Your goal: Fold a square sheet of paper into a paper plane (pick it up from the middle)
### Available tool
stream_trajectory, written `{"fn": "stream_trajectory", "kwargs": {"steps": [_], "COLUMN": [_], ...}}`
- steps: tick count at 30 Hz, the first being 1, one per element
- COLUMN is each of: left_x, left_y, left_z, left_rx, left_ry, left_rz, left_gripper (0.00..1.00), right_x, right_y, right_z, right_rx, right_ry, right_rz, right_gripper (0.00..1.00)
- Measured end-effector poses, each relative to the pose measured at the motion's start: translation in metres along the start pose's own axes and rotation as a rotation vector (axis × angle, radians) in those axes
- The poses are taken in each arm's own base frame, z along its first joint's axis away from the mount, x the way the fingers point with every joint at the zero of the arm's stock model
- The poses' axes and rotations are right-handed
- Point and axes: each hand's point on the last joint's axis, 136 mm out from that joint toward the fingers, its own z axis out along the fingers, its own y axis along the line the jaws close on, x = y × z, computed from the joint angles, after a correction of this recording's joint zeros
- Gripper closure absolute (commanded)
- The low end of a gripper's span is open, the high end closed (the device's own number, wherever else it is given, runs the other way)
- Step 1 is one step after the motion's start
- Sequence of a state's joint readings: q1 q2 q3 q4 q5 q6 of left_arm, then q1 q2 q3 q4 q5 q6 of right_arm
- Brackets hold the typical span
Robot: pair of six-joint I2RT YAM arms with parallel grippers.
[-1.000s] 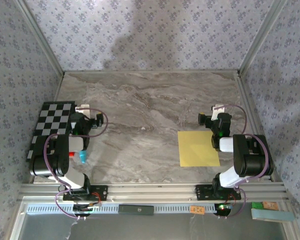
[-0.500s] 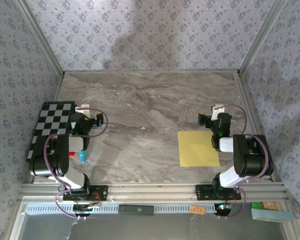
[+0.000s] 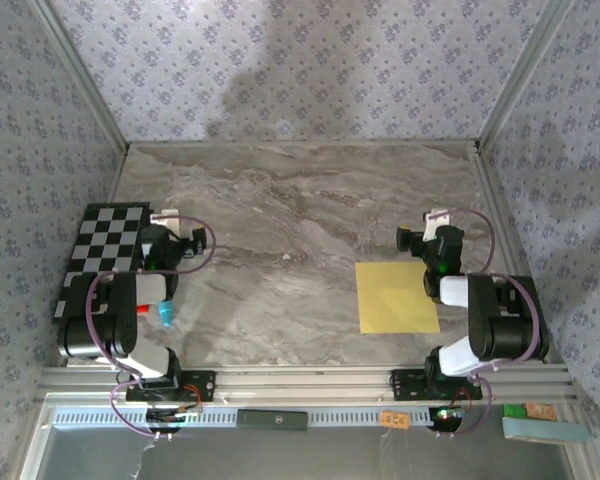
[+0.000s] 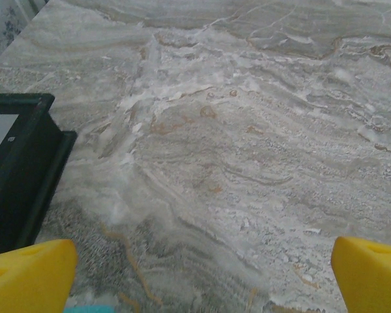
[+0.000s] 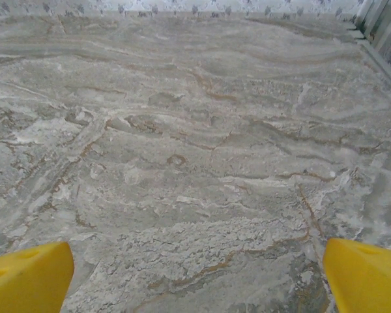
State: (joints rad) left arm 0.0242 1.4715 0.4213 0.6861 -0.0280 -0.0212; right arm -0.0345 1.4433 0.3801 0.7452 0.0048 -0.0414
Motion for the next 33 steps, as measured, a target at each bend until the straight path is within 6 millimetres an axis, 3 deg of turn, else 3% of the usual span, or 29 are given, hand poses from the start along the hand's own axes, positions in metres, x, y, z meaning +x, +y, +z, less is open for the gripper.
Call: {"fn": "stream_trajectory", "kwargs": {"steps": [5,10,13,16,24,33], "left_x": [-0.05,-0.103,-0.116,-0.109,-0.081,-0.058], "left_y": [0.003,-0.003,-0.011,-0.019,-0.052,-0.083], "left_z": [-0.02,-0.039,-0.048,-0.051,-0.058,-0.052], "left_rx": [-0.026,0.011,0.052,0.089,0.235,0.321], "left_ry": [-0.04,-0.043,-0.012,0.053,0.211,0.316], "left_rz": [-0.069,-0.237,-0.333,-0.404,-0.475,-0.463], "left_gripper": [0.0,0.0,0.0,0.0,0.0,0.0], "right_x": [-0.043,-0.104,-0.119,-0.101,-0.013,0.047], "right_y": [-0.001,0.013,0.028,0.049,0.086,0.131], "right_z": [-0.017,-0.034,-0.039,-0.042,-0.057,-0.067], "right_rx": [0.041,-0.02,-0.083,-0.138,-0.159,-0.186], "right_ry": [-0.039,-0.045,0.003,0.146,0.548,0.765], "right_rz": [0.019,0.17,0.263,0.333,0.433,0.457], "right_gripper": [0.0,0.0,0.0,0.0,0.0,0.01]}}
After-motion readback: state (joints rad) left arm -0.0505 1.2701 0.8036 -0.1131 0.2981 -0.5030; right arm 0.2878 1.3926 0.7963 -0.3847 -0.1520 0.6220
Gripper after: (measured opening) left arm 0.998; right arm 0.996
